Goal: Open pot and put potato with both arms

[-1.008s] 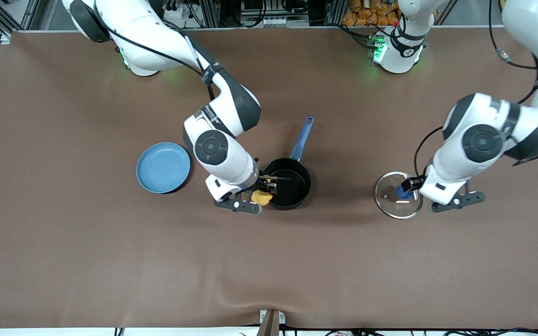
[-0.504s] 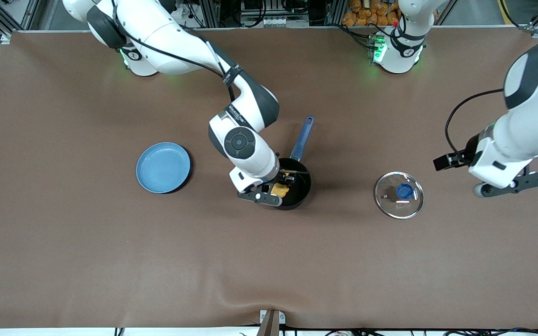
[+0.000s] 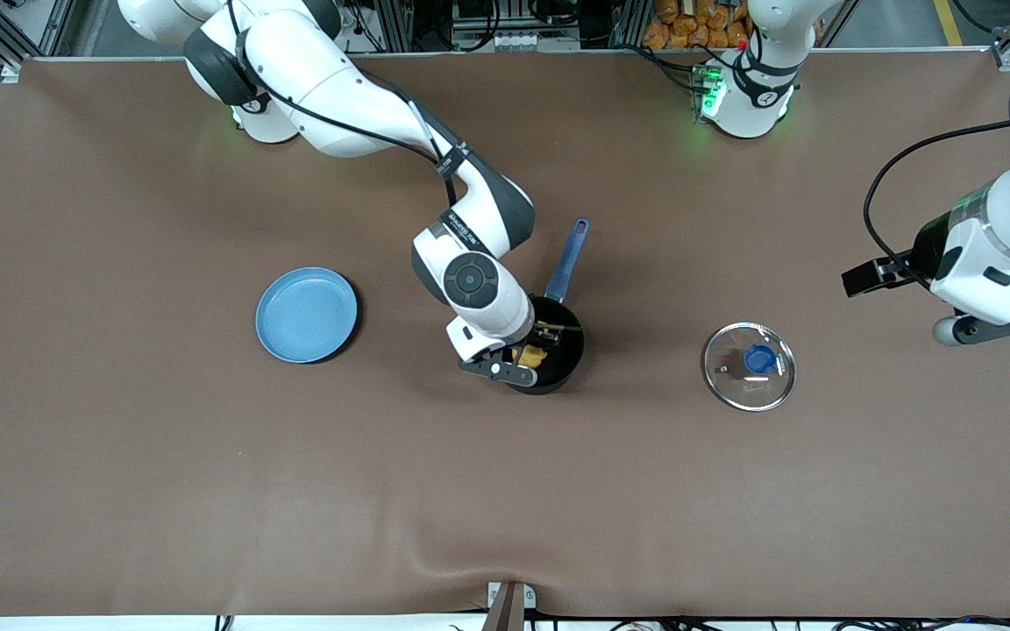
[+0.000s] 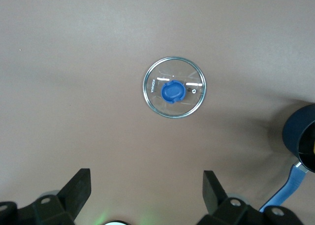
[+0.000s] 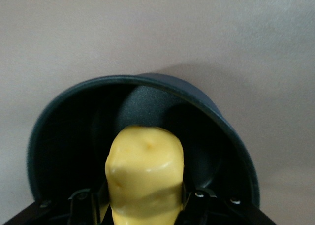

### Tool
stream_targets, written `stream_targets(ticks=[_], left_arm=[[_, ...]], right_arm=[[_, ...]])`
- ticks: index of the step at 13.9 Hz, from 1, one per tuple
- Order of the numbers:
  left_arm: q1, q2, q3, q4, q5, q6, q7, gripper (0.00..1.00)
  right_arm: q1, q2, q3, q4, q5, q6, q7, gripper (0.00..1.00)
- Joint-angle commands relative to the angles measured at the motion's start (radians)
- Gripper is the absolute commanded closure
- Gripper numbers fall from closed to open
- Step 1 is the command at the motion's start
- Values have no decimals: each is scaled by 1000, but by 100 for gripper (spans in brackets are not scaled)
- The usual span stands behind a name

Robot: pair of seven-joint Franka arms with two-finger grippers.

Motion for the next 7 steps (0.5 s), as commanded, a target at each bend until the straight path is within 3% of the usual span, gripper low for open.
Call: stream_targets(ticks=[1,7], left_arm=[[42,-22,-15,21,-26,-31,29,0],[56,-51,-4,19,-33,-34,65,0]], right_arm=[[19,29,-6,40,18,-6,27,100],[37,59,-7,33,14,42,26,100]])
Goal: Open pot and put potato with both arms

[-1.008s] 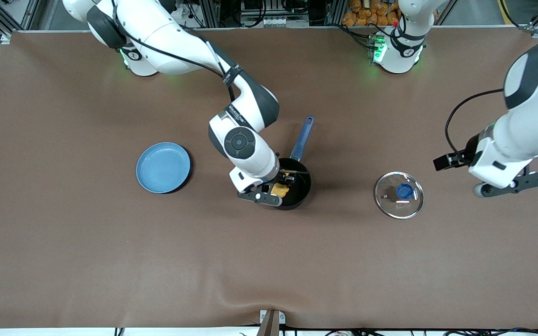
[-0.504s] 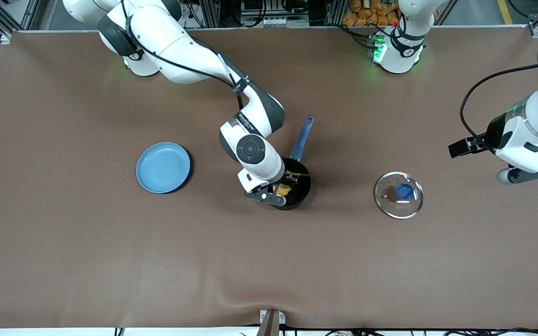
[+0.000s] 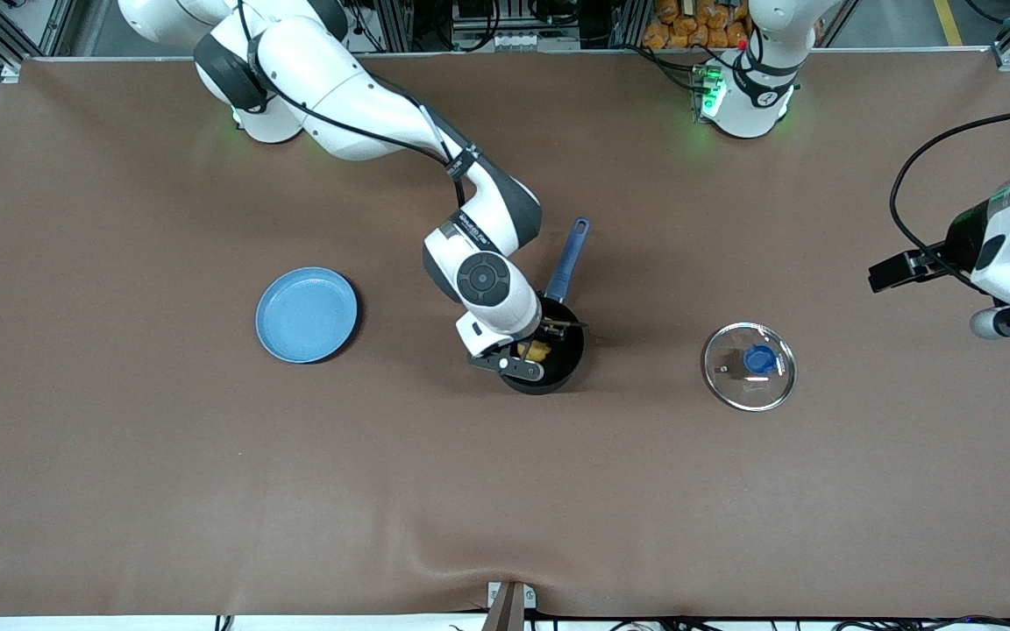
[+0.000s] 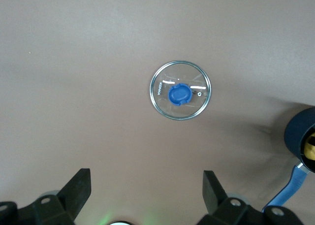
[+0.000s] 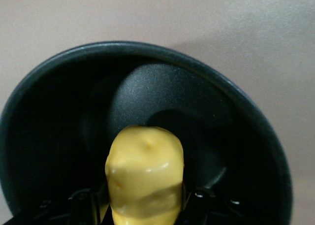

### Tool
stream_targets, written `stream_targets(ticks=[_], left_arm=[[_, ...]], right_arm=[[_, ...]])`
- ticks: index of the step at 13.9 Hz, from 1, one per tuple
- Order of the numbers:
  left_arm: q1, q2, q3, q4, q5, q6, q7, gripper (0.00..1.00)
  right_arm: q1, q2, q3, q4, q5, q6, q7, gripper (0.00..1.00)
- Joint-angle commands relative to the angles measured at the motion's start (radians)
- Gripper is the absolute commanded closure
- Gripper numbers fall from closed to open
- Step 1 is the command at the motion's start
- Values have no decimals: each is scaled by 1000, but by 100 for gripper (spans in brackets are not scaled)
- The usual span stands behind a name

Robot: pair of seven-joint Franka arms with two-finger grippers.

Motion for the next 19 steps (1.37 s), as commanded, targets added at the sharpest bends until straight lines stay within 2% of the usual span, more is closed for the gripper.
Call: stream_targets(ticks=[1,2,3,4,5,7,11,14,16,18,19], left_arm=[[10,-36,3,2,-25,-19,47,0],[-7,-55,30,0,-27,-19,57,0],[-97,-79,128,-1,-47,-19,61,0],[-199,-114,267,-4,-94,-19,73,0],[-259,-142,364,-9,-146,-19,109,0],[-333,-174,463,-32,-182,-15,146,0],[-548,-289,717,-156,-216,45,173,0],[-620,-386,796,-278,-220,103,218,0],[-712,-473,889,-403,-220,174,235,0],[-731,-516,911,-464,-222,182,314,0],[-729,-533,913,-483,-222,182,365,0]], right_arm=[[17,30,-8,33,13,17,10,100],[17,30,-9,33,13,17,8,90],[14,30,-9,33,10,13,5,55],[17,29,-12,32,1,8,4,1],[15,29,-14,33,-8,7,2,0],[12,18,-14,35,-8,-4,5,0],[-14,-60,-9,76,0,-159,5,0],[-42,-97,-3,153,3,-236,4,0],[-69,-141,-4,197,1,-320,1,0],[-118,-201,-9,199,-6,-354,-22,0],[-176,-217,-4,199,0,-358,-83,0]])
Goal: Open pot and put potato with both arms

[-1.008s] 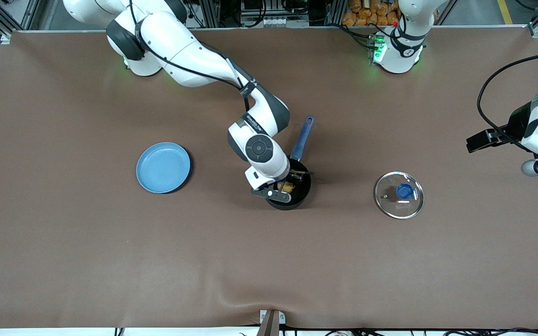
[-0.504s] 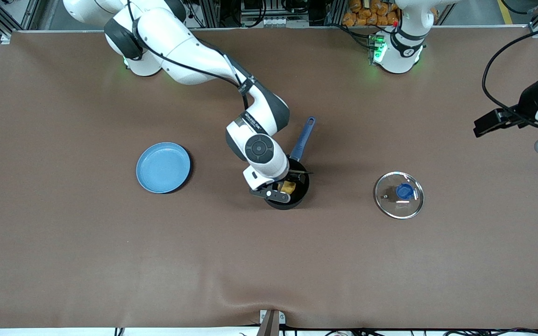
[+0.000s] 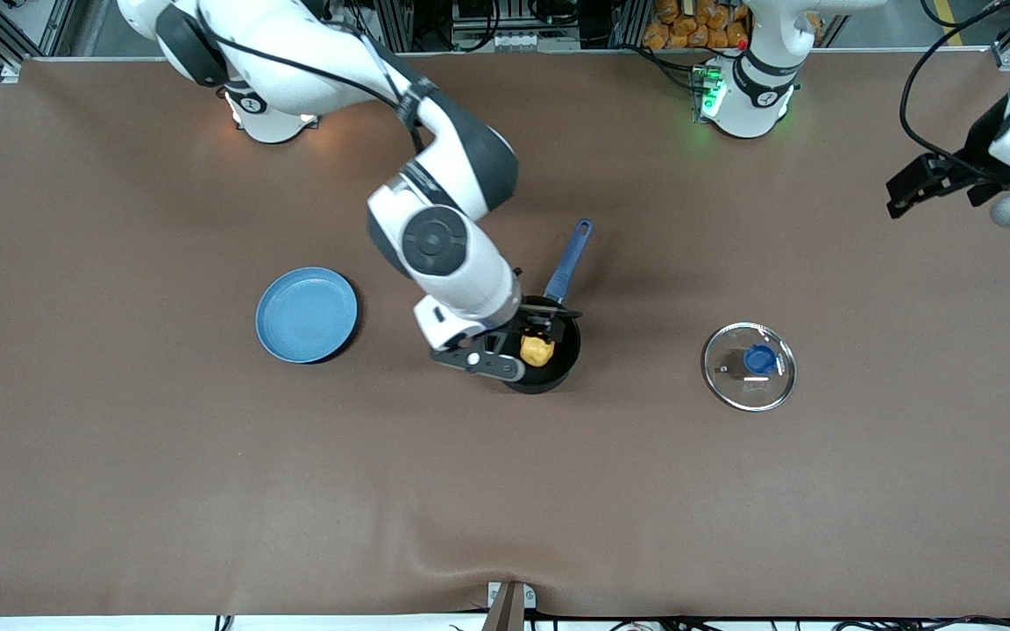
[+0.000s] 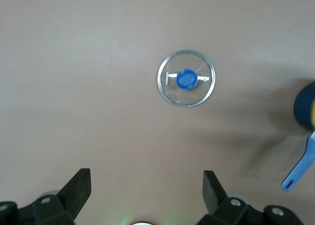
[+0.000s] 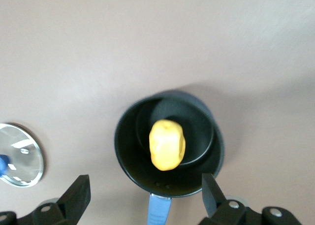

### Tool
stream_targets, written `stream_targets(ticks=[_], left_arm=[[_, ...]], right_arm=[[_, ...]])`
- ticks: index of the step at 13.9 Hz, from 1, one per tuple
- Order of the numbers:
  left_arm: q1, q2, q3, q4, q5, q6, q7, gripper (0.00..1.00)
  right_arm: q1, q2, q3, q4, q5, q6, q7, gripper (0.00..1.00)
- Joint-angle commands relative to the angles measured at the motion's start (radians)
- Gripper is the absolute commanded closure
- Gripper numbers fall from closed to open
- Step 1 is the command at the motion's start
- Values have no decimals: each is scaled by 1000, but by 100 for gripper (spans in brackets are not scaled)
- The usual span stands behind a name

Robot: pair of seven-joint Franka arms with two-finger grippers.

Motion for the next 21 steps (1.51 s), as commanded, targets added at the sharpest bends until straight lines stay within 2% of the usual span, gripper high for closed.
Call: stream_targets(ticks=[1,5,7,10,12,14,15,18,21], left_arm=[[-9,-88,19,-110,-27,37,92,0],[-3,-72,19,-108,-65,42,90,0],[1,-37,19,-82,-65,37,94,0],[4,-33,21,-71,-65,35,95,0],[15,-25,21,-44,-67,35,97,0],[14,21,21,20,-67,35,97,0],[9,50,19,51,-73,35,95,0],[11,84,18,99,-87,42,97,0],[7,101,18,96,-90,77,91,0]], right_arm=[[-140,-67,32,-6,5,-58,-144,0],[-338,-199,75,-10,2,-192,-203,0],[-389,-247,88,-10,-12,-281,-228,0],[-493,-342,120,-18,-137,-477,-454,0],[-550,-362,153,-23,-174,-546,-528,0],[-561,-409,157,-68,-255,-560,-538,0],[-575,-440,161,-102,-268,-559,-542,0],[-627,-585,173,-296,-270,-501,-649,0],[-633,-716,163,-462,-268,-433,-755,0]])
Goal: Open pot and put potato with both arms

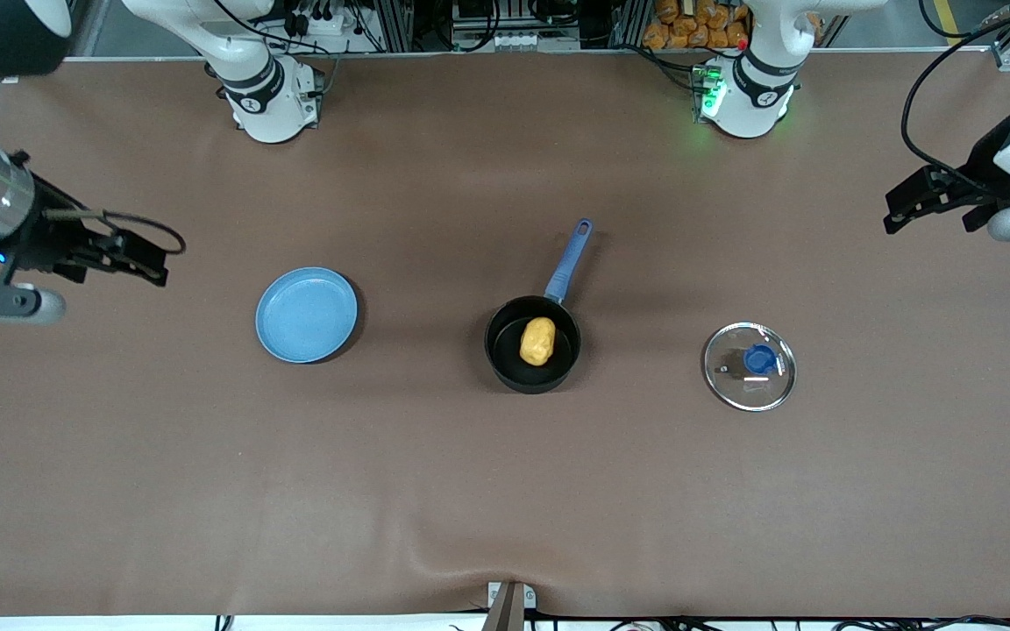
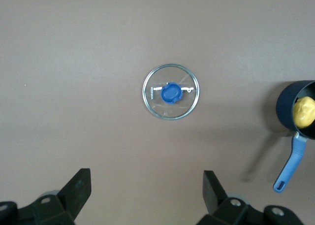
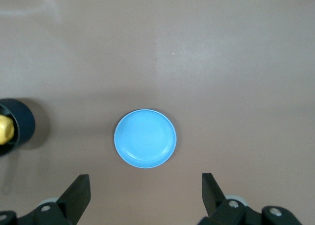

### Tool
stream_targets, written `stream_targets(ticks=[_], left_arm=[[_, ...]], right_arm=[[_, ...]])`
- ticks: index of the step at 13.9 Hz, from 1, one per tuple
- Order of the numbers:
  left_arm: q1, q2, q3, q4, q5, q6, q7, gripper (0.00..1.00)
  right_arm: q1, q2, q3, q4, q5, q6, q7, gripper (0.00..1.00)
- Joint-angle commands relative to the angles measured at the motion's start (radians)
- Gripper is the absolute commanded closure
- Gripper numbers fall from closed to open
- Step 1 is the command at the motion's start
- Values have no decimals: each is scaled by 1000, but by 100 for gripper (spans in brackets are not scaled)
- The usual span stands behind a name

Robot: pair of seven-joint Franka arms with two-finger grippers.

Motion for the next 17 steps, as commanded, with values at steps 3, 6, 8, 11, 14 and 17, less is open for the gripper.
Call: stream_targets(ticks=[3,6,8,11,14,17], left_arm=[[7,19,2,9,-30,34,14,0],[7,13,2,-5,-30,45,12,0],[7,13,2,-5,-30,45,11,0],[8,11,2,-8,-30,45,11,0],[8,11,2,-8,-30,45,11,0],[8,11,2,-8,-30,45,11,0]], right_arm=[[-20,-180,-77,-201,-7,30,-265,0],[-20,-211,-116,-262,5,59,-343,0],[-8,-267,-119,-334,16,97,-343,0],[-8,-335,-125,-435,16,162,-342,0],[-8,-329,-143,-423,16,144,-342,0],[-3,-303,-139,-345,6,89,-340,0]])
